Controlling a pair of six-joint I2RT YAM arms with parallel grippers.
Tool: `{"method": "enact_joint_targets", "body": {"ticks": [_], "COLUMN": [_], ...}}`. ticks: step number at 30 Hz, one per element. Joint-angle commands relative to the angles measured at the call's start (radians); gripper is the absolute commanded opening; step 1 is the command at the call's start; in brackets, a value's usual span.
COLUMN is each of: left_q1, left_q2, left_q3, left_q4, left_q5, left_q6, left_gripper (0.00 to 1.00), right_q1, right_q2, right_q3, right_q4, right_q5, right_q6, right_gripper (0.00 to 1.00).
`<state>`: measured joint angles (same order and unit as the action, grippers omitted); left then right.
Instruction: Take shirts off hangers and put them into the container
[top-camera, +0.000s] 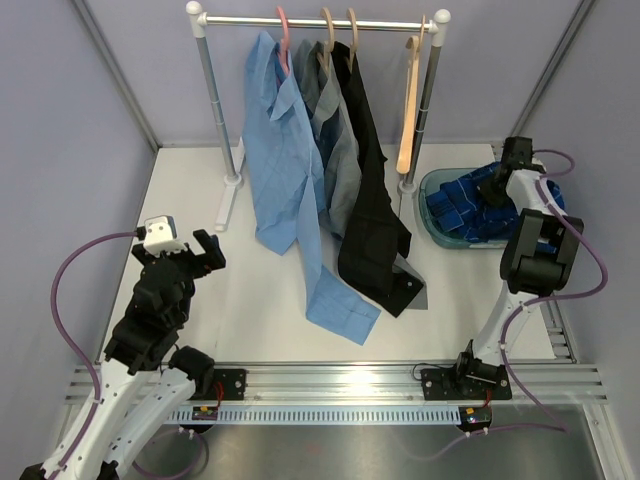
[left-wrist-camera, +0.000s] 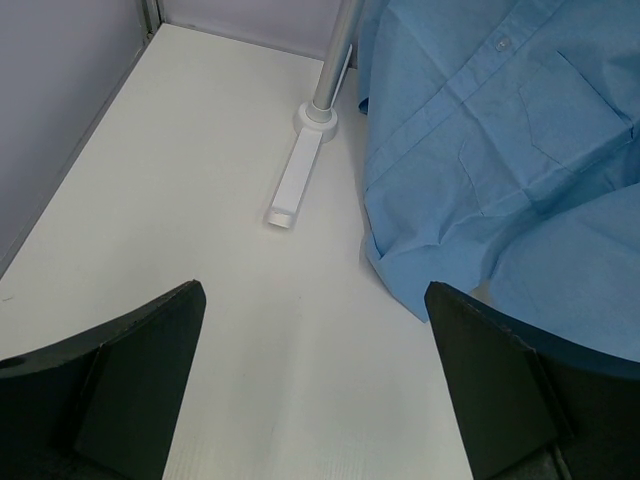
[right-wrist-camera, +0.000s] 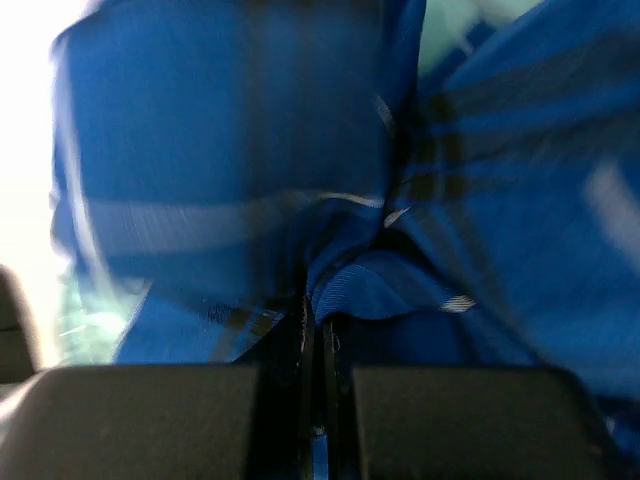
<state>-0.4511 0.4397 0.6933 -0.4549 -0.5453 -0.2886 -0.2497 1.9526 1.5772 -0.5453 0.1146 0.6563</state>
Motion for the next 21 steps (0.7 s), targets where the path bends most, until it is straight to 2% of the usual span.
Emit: {"method": "enact_joint_targets", "body": {"ticks": [1, 2, 3, 11, 16, 17, 21], "left_q1": [0.005, 0.005, 0.005, 0.005, 0.005, 0.005, 0.005], "left_q2": [0.002, 0.002, 0.004, -0.002, -0.013, -0.016, -0.024], "left_q3": [0.000, 0.000, 0.000, 0.000, 0.002, 0.002, 0.002], "left_q4": [0.042, 0.044, 0.042, 0.042, 0.042, 0.042, 0.042], "left_q5": [0.008, 0.010, 0.010, 0.012, 0.013, 0.012, 0.018], "left_q6": [-0.006, -0.007, -0.007, -0.009, -0.009, -0.009, -0.012], "left_gripper": [0.99, 0.99, 0.99, 0.99, 0.99, 0.99, 0.99], "right_q1": [0.010, 0.010, 0.010, 0.010, 0.010, 0.010, 0.006], "right_q2": [0.057, 0.065, 0.077, -0.012, -0.239, -0.271, -0.459], "right_q3": [0.011, 0.003, -0.008, 0.007, -0.032, -0.048, -0.155], "right_q4": [-0.081, -0.078, -0.076, -0.088, -0.065, -0.056, -0.047], "right_q5": [-0.004, -0.019, -0.035, -0.006, 0.029, 0.040, 0.112], "right_q6": [0.003, 0.003, 0.000, -0.038, -0.058, -0.057, -0.038], "right_gripper": [0.00, 0.02, 0.11, 0.35, 0.48, 0.54, 0.70]}}
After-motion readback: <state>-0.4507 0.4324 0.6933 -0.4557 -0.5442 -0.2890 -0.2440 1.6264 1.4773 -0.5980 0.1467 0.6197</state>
